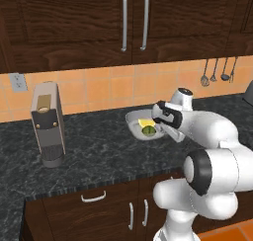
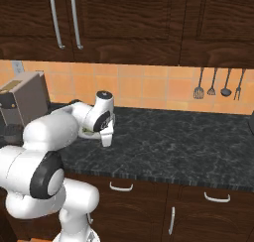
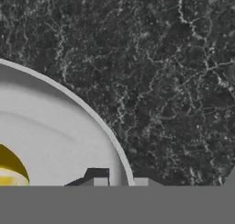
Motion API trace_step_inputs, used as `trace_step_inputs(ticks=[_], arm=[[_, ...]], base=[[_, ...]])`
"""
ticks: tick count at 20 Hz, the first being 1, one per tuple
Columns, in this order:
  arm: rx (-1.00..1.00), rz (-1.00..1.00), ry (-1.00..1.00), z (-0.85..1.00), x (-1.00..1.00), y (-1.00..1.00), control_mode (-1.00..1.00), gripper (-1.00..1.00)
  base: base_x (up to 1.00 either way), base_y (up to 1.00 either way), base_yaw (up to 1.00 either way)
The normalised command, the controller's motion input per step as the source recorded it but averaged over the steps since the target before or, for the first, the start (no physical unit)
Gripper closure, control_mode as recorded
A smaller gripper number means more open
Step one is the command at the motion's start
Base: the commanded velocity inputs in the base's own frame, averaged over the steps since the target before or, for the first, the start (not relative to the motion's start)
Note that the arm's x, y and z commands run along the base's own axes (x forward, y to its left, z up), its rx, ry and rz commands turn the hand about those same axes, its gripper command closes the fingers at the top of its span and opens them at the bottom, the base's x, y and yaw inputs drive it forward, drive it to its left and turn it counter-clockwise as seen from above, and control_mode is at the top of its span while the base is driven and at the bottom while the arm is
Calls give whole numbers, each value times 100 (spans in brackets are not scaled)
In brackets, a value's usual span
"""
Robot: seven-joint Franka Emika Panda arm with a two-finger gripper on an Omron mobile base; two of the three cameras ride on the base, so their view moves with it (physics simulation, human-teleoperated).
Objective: Take the meat container that has the fish and place it on the second highest rack of the freezer. Then take the vegetable container that has the lemon wedge and lime and place it on the highest rack of the freezer.
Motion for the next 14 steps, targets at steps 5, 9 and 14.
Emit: trace_step_inputs(ticks=[5, 9, 14], arm=[[8, 1, 2, 100, -94, 0, -100, 100], [2, 6, 7, 80, -100, 1, -100, 100], [1, 9, 15, 66, -100, 0, -100, 100]], base=[[0, 0, 0], [0, 0, 0], [0, 0, 0]])
